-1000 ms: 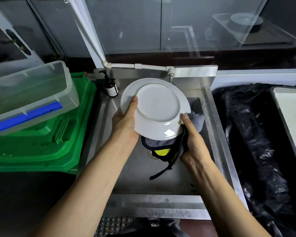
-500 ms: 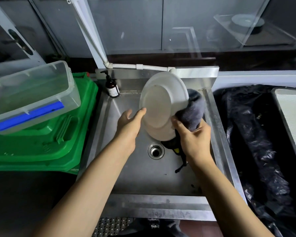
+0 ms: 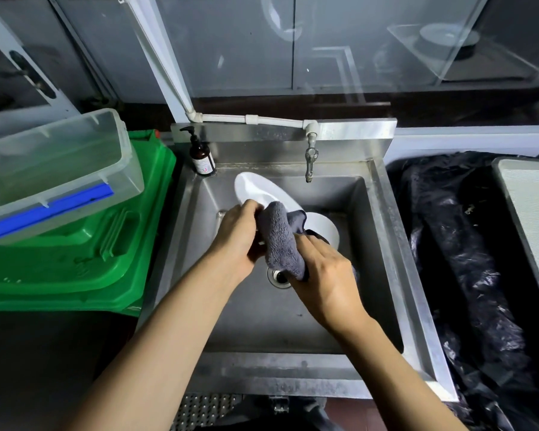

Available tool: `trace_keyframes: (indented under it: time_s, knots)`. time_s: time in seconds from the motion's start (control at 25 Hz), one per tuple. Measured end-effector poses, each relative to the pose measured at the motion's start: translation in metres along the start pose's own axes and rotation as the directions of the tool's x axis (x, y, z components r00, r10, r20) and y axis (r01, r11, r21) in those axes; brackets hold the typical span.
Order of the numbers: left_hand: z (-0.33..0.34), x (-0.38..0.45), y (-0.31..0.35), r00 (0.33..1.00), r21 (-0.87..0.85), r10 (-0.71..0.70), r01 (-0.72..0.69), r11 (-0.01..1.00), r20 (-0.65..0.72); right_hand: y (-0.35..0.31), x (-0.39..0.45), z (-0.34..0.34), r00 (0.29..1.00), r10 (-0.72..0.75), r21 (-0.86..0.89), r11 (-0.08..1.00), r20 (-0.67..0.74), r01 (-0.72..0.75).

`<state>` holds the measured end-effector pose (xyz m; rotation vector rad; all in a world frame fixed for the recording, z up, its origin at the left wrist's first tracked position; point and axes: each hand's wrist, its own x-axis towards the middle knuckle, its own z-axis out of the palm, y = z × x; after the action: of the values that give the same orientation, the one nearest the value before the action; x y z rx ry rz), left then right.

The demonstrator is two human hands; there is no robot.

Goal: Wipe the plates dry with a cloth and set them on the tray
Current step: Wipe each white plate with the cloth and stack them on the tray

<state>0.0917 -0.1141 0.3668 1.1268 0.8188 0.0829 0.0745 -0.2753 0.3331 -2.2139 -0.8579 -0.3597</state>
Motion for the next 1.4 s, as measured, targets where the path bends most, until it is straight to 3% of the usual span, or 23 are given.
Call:
trace_keyframes:
  time_s: [0.12,0.24,0.56,0.64,0.8,0.92,0.96,1.04,1.12,1.16,1.28,1.32,1.4]
  knots:
    - [-0.009,0.005,-0.001,0.999,-0.16,-0.039,0.043,0.986,0.03,0.013,-0.006,-0.009,0.991,-0.042,0.174,0.985,0.13,0.019]
    - [-0.016,0.007,-0.001,0.998,-0.151,-0.002,0.011,0.988,0.058,0.035,-0.01,-0.015,0.982,0.007,0.264,0.963,0.19,-0.058]
    - [-0.013,-0.014,-0.017,0.964,0.02,-0.053,0.049,0.999,0.26,0.08,0.022,-0.012,0.944,0.318,0.197,0.923,0.085,-0.329]
    - [-0.012,-0.015,-0.023,0.954,0.045,-0.078,0.068,0.997,0.29,0.095,0.028,-0.012,0.876,0.48,0.269,0.839,0.044,-0.473]
    - [-0.007,-0.012,-0.035,0.944,0.056,-0.124,0.112,0.992,0.305,0.126,0.008,-0.024,0.646,0.761,0.437,0.602,-0.062,-0.668]
    - [0.001,-0.007,-0.047,0.932,0.079,-0.167,0.15,0.986,0.32,0.153,-0.026,-0.045,0.51,0.843,0.278,0.538,-0.17,-0.796]
    - [0.004,-0.005,-0.051,0.933,0.08,-0.178,0.161,0.984,0.313,0.161,-0.035,-0.052,0.517,0.827,0.205,0.557,-0.22,-0.805]
    - [0.012,-0.005,-0.06,0.933,0.075,-0.182,0.167,0.983,0.311,0.175,-0.052,-0.059,0.611,0.742,0.007,0.637,-0.275,-0.771]
    - [0.023,-0.009,-0.065,0.933,0.07,-0.18,0.166,0.984,0.311,0.188,-0.072,-0.055,0.674,0.724,-0.264,0.627,-0.149,-0.733]
    - [0.028,-0.01,-0.066,0.935,0.064,-0.178,0.166,0.984,0.307,0.193,-0.084,-0.05,0.642,0.766,-0.386,0.586,-0.021,-0.712]
    - [0.037,-0.013,-0.07,0.937,0.056,-0.17,0.161,0.985,0.306,0.201,-0.129,-0.032,0.369,0.865,-0.59,0.502,0.341,-0.632]
    - [0.039,-0.014,-0.071,0.934,0.057,-0.164,0.154,0.986,0.318,0.203,-0.141,-0.028,0.337,0.861,-0.603,0.507,0.38,-0.615]
    - [0.04,-0.014,-0.073,0.927,0.052,-0.149,0.14,0.989,0.344,0.206,-0.146,-0.027,0.38,0.86,-0.587,0.51,0.34,-0.629]
